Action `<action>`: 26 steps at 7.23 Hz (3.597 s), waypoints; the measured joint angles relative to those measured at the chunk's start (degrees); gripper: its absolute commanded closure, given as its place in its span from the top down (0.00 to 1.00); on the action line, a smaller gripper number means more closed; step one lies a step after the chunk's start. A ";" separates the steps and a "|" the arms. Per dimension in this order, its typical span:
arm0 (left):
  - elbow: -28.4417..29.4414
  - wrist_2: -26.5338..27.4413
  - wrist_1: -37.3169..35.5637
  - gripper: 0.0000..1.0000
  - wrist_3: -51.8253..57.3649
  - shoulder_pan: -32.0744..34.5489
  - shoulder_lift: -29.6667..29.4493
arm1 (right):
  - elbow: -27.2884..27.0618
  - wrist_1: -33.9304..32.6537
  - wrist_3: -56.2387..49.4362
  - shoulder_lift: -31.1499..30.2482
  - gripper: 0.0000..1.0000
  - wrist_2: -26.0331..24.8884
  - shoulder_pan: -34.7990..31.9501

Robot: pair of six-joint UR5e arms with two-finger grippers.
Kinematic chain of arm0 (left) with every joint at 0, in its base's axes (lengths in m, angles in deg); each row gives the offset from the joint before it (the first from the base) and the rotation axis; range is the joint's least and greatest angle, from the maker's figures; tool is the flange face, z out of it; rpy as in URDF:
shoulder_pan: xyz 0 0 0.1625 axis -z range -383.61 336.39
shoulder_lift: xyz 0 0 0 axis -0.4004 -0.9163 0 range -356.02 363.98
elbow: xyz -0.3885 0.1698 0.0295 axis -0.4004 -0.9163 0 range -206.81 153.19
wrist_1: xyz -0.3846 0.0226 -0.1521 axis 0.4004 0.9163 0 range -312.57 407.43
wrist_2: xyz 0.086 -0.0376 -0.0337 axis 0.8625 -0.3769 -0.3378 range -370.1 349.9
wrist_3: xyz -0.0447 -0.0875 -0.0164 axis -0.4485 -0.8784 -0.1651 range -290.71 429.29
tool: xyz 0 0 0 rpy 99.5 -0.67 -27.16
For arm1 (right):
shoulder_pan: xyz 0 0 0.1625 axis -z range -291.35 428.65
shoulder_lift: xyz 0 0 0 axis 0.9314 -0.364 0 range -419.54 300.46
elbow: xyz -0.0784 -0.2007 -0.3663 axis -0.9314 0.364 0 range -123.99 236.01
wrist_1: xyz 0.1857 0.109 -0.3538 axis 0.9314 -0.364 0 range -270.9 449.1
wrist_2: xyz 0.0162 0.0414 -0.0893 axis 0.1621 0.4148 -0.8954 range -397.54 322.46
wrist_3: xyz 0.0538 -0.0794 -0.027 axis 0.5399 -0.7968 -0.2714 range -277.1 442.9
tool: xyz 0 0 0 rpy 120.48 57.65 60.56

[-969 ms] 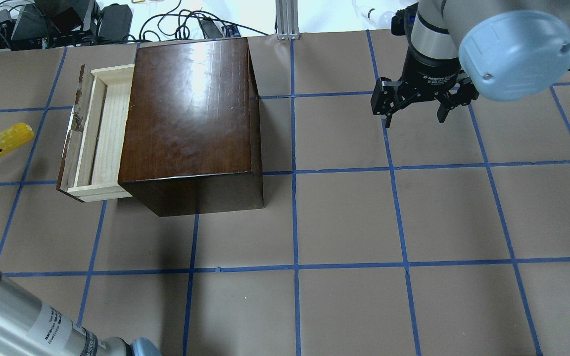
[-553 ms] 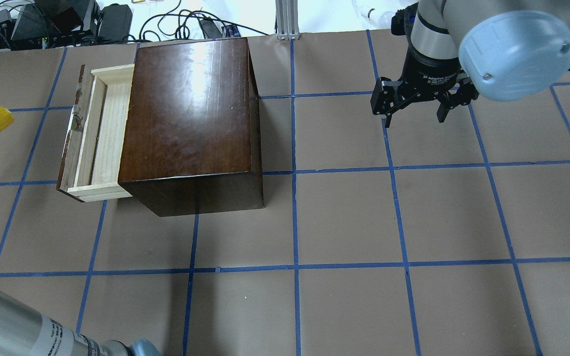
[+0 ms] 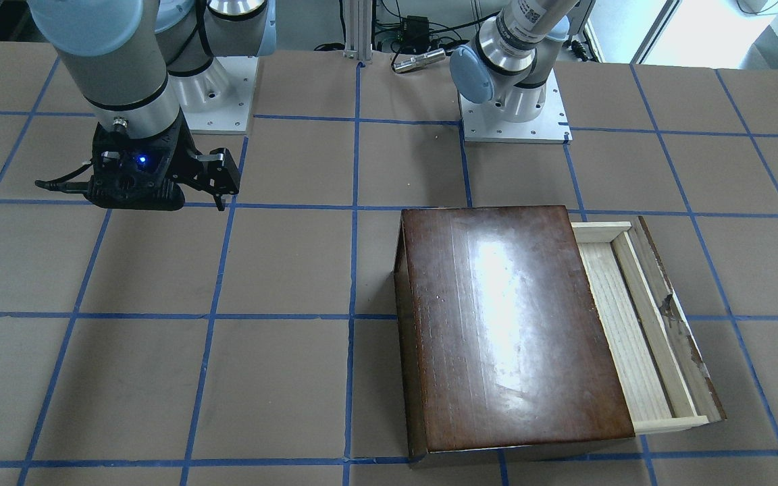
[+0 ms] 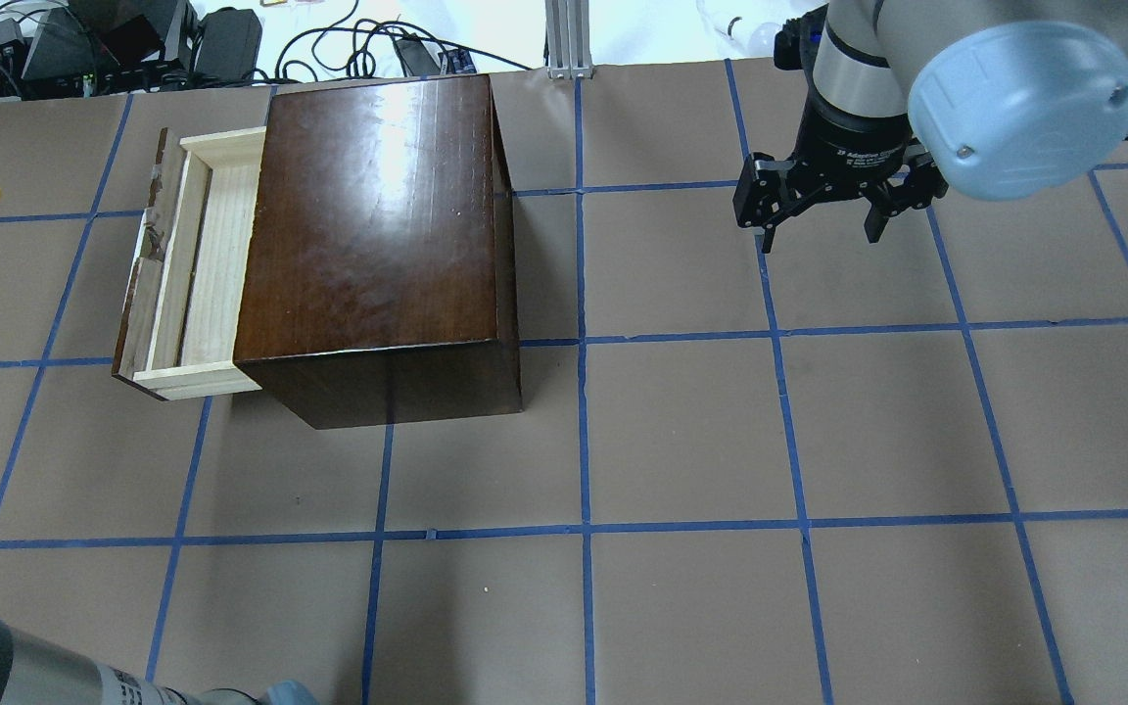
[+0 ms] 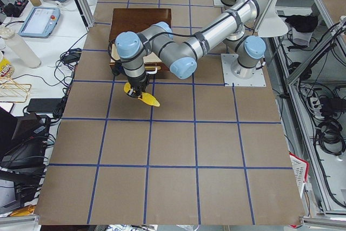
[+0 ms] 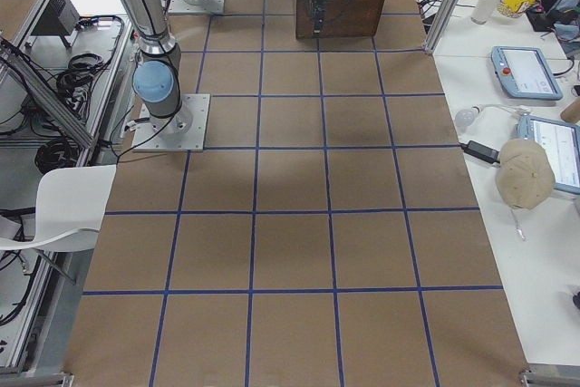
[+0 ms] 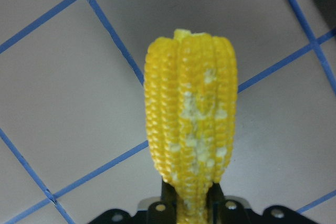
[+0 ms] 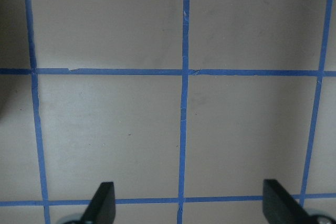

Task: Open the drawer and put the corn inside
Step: 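Carry the corn over the open drawer and lower it inside with the left gripper, then open the left gripper to release the corn in the drawer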

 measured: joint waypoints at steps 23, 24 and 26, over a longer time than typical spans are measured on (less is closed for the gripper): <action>-7.10 -4.38 -2.14 0.93 -41.72 18.39 -2.92 | 0.00 0.02 0.00 0.00 1.00 -0.11 0.00; -6.93 -4.52 -1.95 1.00 -41.77 18.39 -2.46 | 0.00 0.03 0.00 0.00 1.00 -0.11 0.00; -5.02 -4.72 0.32 1.00 -41.88 18.72 -1.42 | 0.00 -0.01 0.00 0.00 1.00 -0.11 0.00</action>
